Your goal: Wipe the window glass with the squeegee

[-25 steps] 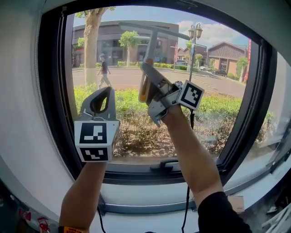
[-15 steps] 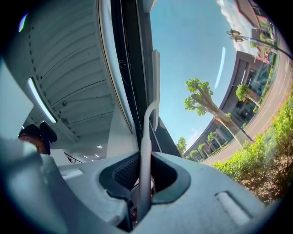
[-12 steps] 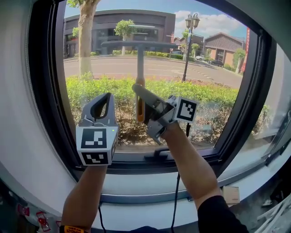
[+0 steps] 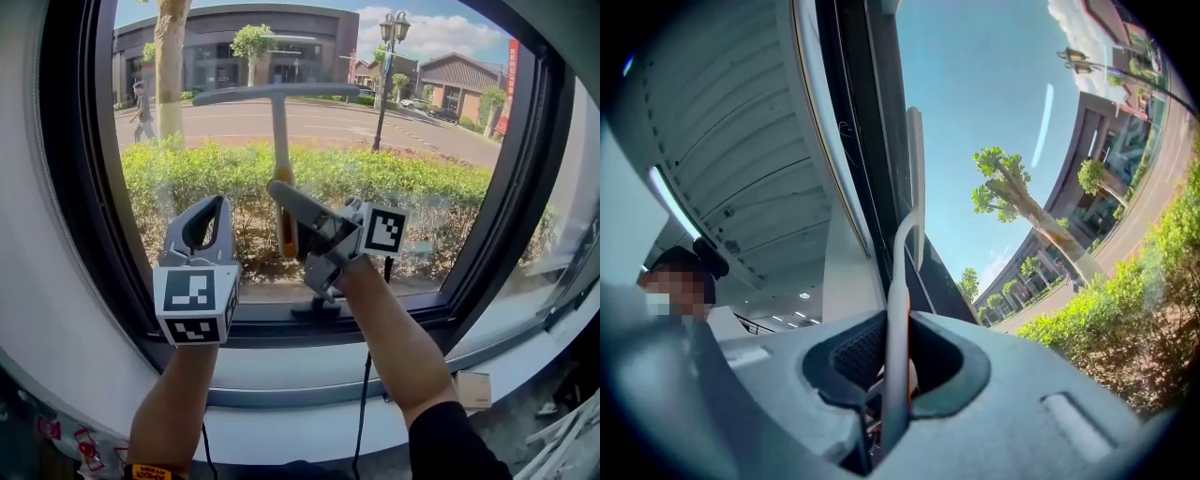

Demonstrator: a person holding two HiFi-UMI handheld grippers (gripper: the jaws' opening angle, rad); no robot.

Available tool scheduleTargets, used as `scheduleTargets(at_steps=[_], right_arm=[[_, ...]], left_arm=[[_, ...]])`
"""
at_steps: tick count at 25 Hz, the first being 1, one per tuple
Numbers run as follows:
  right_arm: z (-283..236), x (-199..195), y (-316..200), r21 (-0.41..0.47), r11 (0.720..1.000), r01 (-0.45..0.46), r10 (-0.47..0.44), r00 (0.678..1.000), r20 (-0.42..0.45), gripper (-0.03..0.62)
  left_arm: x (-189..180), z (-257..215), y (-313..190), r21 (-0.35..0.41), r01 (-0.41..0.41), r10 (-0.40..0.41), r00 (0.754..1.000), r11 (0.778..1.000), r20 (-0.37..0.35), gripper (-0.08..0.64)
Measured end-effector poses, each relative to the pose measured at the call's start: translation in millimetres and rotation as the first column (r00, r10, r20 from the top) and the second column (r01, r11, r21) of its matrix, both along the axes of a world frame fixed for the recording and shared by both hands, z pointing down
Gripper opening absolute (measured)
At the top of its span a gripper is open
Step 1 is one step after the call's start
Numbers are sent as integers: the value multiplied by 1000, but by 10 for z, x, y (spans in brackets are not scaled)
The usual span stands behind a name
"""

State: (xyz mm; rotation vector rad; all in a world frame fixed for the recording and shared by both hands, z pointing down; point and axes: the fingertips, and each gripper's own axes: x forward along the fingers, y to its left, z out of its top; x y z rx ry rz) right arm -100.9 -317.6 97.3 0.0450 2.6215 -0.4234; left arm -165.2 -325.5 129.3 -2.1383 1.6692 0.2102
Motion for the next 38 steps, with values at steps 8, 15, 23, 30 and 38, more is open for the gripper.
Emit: scheduleTargets(at_steps=[8,15,23,30,38], right_arm=[[-32,2,117,33,999,29,-28,999,-16,46],[-217,74,256,104,994,36,-34,999,-19,46],[-946,618,242,197,980,-16,6,999,49,45],[-1725,1049,41,253,965,-67,36,991,125,45],[-1786,1081,-8,257,963,-84,49,989,138,44]], left_arm=[[92,-83,16,30,-7,7,1000,1000,16,12],[172,-243,126,98,-20,18,1000,995,23,12],[588,-773,293,212,-13,-6,996,977,87,12],[822,-1286,250,267,29,-64,990,963,124,11],[840,-1241,281,283,52,-89,989,958,121,12]])
